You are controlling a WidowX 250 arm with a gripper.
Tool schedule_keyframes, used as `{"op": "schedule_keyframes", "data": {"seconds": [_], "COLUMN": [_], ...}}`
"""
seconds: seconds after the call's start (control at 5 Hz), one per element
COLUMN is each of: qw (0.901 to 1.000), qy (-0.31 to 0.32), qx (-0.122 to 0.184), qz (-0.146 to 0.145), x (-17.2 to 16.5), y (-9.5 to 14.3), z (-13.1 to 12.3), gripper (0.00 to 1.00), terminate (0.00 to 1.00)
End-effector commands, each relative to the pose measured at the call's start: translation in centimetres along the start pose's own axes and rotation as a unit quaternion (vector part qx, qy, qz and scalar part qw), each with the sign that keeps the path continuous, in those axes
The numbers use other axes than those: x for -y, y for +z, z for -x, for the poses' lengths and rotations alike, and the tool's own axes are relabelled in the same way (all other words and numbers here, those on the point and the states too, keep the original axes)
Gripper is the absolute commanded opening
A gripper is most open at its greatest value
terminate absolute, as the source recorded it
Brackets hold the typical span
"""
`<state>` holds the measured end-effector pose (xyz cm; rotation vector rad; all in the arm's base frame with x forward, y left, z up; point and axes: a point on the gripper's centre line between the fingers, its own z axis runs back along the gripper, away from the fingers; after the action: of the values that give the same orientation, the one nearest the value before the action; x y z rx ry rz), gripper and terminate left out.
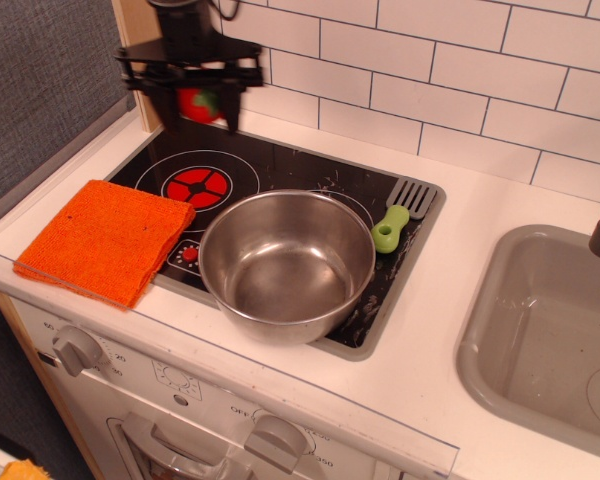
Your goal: Put the strawberry inside the metal pot.
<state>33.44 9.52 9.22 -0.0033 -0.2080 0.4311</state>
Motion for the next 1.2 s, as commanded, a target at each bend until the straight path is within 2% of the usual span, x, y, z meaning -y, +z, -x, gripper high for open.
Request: {"op": "schedule_keyframes", "data": {"seconds": [0.0, 0.2, 0.4, 0.6, 1.0], "qw": [0.9926, 0.9903, 0.9893, 0.9892, 0.9896], "qy": [-0.115, -0.135, -0.141, -0.142, -0.140], "qx": [-0.002, -0.009, -0.024, -0.034, -0.031], "qz": [0.038, 0.032, 0.025, 0.015, 0.018], "x": [4.8, 6.6, 6.7, 7.0, 6.7], "y": [2.4, 2.4, 2.0, 1.8, 2.9], "z": [8.6, 11.2, 12.2, 12.5, 11.9], "gripper": [0.00, 0.00, 0.00, 1.00, 1.00], "terminate": [0.00, 0.00, 0.00, 0.00, 0.00]}}
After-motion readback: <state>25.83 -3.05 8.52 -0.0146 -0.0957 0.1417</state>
